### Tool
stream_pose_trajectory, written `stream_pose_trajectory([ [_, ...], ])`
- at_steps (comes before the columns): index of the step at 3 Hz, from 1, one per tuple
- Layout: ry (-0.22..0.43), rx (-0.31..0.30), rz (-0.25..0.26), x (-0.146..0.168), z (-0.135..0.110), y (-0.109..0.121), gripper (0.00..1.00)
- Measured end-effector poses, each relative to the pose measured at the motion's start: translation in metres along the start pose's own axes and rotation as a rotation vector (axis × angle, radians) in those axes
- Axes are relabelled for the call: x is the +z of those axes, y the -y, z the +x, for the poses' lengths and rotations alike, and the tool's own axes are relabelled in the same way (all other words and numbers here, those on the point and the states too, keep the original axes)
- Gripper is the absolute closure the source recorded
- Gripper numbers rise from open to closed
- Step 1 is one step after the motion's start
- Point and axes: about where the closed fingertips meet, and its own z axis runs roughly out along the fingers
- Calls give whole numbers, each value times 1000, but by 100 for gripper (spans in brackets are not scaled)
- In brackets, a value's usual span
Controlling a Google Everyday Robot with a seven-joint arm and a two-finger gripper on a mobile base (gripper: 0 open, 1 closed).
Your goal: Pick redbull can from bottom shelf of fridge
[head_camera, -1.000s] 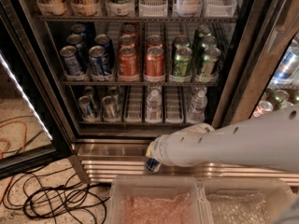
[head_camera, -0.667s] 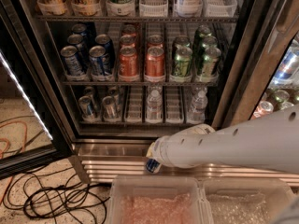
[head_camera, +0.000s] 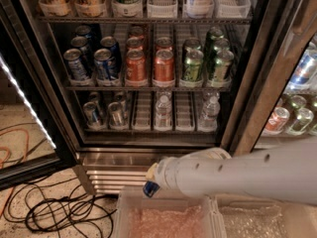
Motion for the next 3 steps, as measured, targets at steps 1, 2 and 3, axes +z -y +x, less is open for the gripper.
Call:
stream_pose_trajectory([
  [1, -127, 85, -20, -4, 67, -1, 100],
  [2, -303, 128, 8, -3, 129, 39, 100],
  [3, -417, 122, -41, 8, 158, 26, 100],
])
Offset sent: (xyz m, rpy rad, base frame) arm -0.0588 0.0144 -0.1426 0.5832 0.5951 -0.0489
